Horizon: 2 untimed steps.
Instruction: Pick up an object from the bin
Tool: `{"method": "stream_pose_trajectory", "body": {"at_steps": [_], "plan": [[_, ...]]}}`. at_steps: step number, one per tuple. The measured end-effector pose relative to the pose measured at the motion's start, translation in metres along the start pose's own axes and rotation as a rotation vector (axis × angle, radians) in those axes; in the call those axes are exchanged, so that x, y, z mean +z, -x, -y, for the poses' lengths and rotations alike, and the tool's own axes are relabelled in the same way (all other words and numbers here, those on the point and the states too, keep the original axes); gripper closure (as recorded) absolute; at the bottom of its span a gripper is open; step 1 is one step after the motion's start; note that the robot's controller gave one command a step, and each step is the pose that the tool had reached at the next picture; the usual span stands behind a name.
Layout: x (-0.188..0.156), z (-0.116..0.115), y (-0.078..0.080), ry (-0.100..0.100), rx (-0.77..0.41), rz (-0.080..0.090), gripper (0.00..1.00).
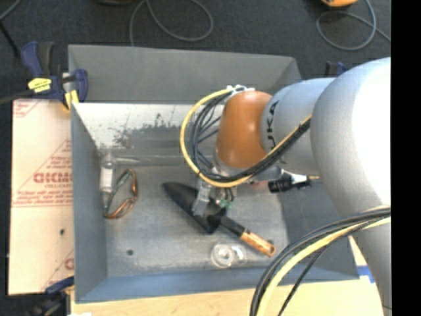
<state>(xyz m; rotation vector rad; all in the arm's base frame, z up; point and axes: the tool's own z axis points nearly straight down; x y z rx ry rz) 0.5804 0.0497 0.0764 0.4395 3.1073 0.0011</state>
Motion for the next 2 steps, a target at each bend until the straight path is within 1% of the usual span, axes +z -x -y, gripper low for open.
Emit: {"method": "stream_pose_trajectory", "body": {"at_steps": [1, 2], "plan": [[0.0, 0.0, 0.0, 0.0, -0.001, 0.0, 1.0], [-0.026, -0.002, 0.006, -0.002, -0.031, 0.0, 1.0]]}}
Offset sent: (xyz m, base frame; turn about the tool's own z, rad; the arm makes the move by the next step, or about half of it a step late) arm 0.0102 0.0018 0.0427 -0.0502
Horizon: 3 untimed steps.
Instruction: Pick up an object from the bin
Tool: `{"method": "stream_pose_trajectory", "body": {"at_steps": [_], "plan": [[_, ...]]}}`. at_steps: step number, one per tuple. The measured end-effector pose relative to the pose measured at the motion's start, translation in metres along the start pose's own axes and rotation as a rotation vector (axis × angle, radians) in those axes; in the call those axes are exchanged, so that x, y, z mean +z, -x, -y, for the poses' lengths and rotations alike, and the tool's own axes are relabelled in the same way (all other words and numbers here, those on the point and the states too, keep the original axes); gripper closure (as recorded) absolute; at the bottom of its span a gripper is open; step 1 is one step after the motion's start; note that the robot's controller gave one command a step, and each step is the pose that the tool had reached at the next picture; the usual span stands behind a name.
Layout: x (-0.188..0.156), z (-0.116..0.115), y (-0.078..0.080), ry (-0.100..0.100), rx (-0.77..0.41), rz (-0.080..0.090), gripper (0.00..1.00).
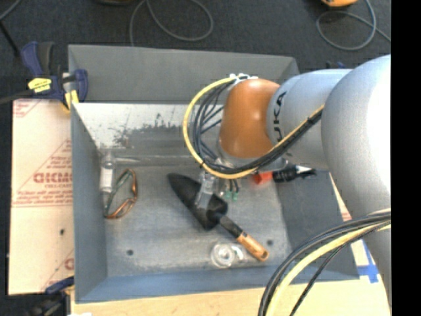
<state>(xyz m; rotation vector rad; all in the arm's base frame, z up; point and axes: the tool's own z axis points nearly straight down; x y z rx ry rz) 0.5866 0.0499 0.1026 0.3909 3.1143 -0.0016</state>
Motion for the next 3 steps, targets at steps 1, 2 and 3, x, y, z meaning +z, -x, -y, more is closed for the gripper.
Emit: {"method": "stream_pose_trajectory", "body": {"at_steps": [1, 2, 3], "plan": [[-0.01, 0.001, 0.001, 0.002, -0.006, 0.006, 1.0], [-0.01, -0.004, 0.001, 0.002, -0.016, 0.006, 1.0], [0.019, 0.018, 0.018, 0.002, -0.166, 0.006, 0.0]]}}
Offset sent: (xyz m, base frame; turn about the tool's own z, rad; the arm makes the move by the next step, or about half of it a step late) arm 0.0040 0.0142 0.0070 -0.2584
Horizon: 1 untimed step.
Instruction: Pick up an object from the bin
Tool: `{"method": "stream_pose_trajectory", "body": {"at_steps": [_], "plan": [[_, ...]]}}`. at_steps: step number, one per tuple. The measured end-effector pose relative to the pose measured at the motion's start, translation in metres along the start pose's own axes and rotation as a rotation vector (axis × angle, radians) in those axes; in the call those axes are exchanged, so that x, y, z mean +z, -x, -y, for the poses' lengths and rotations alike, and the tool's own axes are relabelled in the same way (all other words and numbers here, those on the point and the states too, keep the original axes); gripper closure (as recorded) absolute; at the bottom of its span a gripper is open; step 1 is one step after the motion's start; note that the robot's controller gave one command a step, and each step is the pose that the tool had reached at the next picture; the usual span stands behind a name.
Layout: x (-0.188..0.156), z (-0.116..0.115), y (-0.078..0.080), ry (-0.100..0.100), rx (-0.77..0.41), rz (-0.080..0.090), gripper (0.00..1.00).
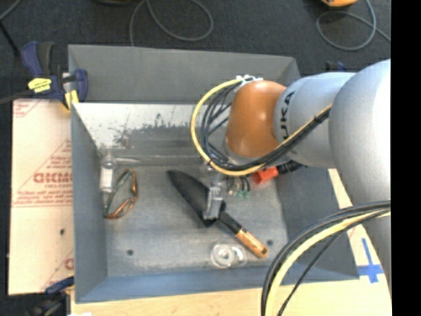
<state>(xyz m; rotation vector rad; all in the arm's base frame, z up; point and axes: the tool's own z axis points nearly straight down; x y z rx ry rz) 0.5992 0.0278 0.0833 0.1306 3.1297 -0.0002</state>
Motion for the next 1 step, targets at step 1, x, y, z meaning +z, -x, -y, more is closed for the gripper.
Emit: {"method": "stream_pose_trajectory", "body": {"at_steps": [1], "plan": [[0.0117, 0.01, 0.0057, 0.001, 0.08, 0.002, 1.0]]}}
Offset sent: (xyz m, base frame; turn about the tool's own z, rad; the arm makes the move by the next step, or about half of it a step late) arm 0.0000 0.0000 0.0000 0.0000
